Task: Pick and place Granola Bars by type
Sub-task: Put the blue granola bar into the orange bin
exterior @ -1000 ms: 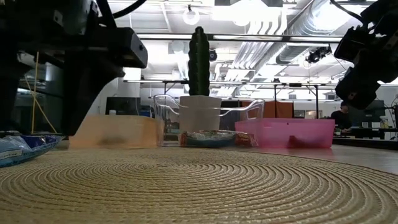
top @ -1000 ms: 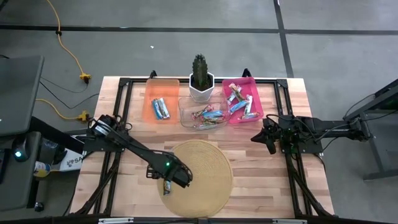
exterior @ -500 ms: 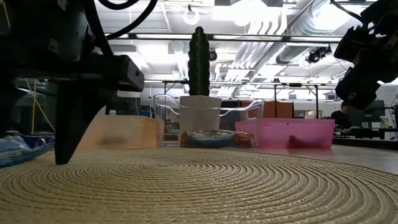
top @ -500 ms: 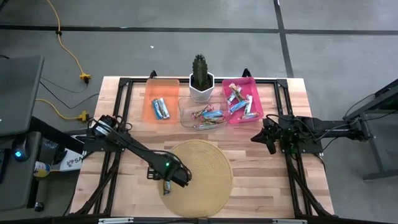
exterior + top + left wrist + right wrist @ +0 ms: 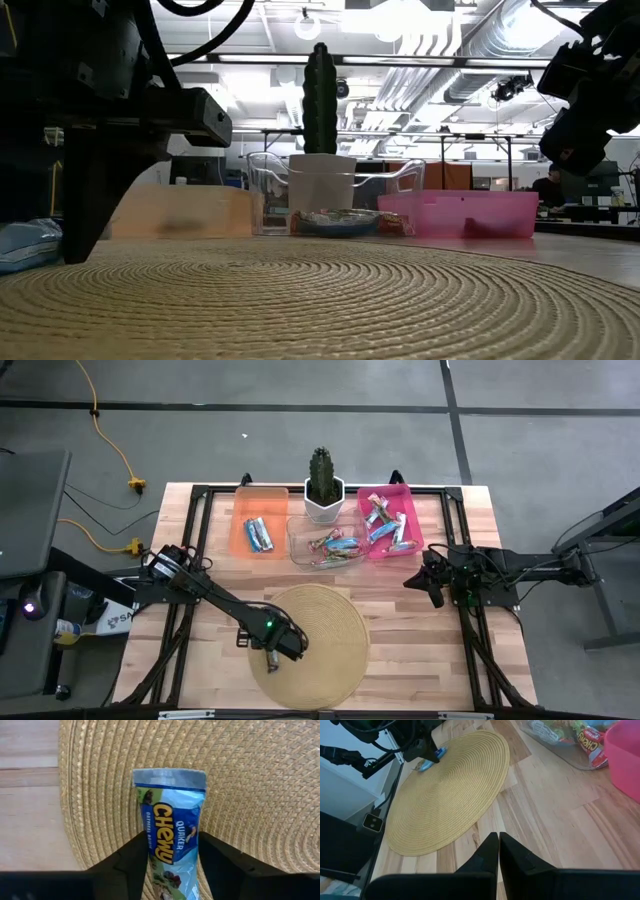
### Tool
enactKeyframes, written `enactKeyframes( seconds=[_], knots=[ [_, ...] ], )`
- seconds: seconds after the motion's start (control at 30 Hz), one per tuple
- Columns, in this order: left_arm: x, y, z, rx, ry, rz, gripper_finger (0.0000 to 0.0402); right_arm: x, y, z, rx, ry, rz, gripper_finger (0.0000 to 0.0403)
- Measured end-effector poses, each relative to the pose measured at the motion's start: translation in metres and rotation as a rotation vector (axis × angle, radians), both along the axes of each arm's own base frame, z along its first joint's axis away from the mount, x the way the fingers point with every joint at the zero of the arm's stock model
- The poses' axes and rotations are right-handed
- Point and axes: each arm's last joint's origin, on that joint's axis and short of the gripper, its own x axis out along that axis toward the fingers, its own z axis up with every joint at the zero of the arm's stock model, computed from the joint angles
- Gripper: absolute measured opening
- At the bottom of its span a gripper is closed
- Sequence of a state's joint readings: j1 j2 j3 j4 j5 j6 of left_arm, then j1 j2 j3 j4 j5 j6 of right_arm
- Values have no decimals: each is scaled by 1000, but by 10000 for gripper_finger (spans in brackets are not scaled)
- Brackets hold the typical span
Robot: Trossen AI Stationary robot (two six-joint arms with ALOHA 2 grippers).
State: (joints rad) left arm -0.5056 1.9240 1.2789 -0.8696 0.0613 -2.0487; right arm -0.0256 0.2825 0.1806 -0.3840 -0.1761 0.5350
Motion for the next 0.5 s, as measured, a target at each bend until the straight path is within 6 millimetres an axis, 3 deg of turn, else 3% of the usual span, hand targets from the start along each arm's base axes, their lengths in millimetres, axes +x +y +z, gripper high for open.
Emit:
enactKeyframes(
  seconds=[0.5],
  knots=[
    [-1,1,9,-13,-35,-21,94,0,0,0,0,-1,0,0]
  ],
)
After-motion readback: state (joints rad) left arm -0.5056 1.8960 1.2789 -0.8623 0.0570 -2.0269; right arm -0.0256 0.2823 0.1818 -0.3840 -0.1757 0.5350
